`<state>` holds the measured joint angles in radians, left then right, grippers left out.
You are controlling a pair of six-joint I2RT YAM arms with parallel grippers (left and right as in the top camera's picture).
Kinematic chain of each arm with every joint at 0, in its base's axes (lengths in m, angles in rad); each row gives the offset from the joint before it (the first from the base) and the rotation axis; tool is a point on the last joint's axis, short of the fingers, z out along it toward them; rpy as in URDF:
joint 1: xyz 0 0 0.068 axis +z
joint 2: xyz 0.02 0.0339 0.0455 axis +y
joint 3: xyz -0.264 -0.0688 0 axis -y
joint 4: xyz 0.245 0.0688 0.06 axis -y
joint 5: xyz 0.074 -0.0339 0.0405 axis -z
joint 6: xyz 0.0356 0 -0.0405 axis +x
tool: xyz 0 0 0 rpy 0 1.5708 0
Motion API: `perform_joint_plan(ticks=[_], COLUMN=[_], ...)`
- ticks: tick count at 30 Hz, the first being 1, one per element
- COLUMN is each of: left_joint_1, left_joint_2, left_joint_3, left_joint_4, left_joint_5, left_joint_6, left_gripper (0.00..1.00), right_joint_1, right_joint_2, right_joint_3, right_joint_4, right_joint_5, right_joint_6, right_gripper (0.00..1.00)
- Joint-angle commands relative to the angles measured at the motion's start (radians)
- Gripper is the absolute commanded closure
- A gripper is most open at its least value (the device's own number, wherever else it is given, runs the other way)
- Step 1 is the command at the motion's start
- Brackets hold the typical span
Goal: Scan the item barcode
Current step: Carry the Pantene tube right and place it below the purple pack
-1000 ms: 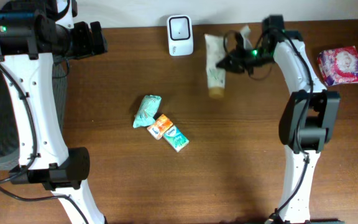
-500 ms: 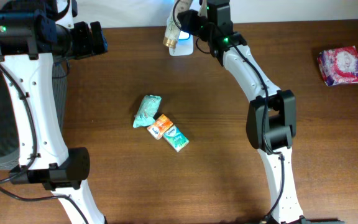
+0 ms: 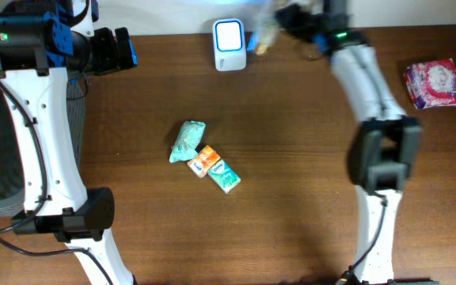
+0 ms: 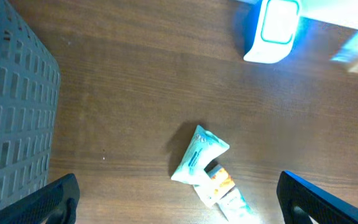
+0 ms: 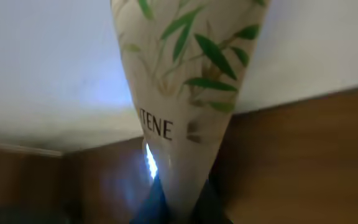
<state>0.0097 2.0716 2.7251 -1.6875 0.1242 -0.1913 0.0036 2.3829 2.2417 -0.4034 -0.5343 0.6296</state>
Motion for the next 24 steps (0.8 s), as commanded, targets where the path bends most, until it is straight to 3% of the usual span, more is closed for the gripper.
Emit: perform_joint_plan(ticks=[1,3,6,10,14,19,20,22,24], left_joint_1=[0.000,0.000,0.000,0.000,0.000,0.000,0.000,0.000,0.000], left_joint_2=[-0.026,-0.026,-0.026,-0.026,-0.026,-0.026,-0.026,-0.026,-0.026], left_joint_3=[0.012,0.012,0.012,0.012,0.012,0.012,0.012,0.012,0.012], left_joint_4=[0.000,0.000,0.000,0.000,0.000,0.000,0.000,0.000,0.000], left_joint_5=[0.011,0.011,0.011,0.011,0.011,0.011,0.011,0.011,0.011], left_joint_6=[0.005,0.005,0.005,0.005,0.005,0.005,0.005,0.005,0.005], left_gripper=[0.01,0.01,0.01,0.01,0.01,0.01,0.01,0.01,0.01], right_joint_1=[-0.187,-0.310,-0.472,-0.644,-0.712,-0.710,-0.710,-0.710,-0.710], right_joint_2=[-0.168,-0.168,-0.164,-0.164,-0.164,-0.164,-0.164,-0.164,-0.167], right_joint_3=[0.032,0.030,0.023,0.004,-0.136,-0.385,-0.408,-0.424,-0.394], right_joint_4=[-0.212,-0.406,-0.650,-0.772,-0.708,-0.432,-0.399,-0.358,-0.356], right_joint_5=[-0.038,-0.026,0.182,0.285,0.289,0.284,0.282,0.274,0.180], right_joint_6=[-0.001,-0.035,-0.048,-0.045,-0.022,0.057,0.060,0.053,-0.055], right_gripper=[0.96,0.96,0.96,0.96,0.96,0.96,0.94,0.72,0.54])
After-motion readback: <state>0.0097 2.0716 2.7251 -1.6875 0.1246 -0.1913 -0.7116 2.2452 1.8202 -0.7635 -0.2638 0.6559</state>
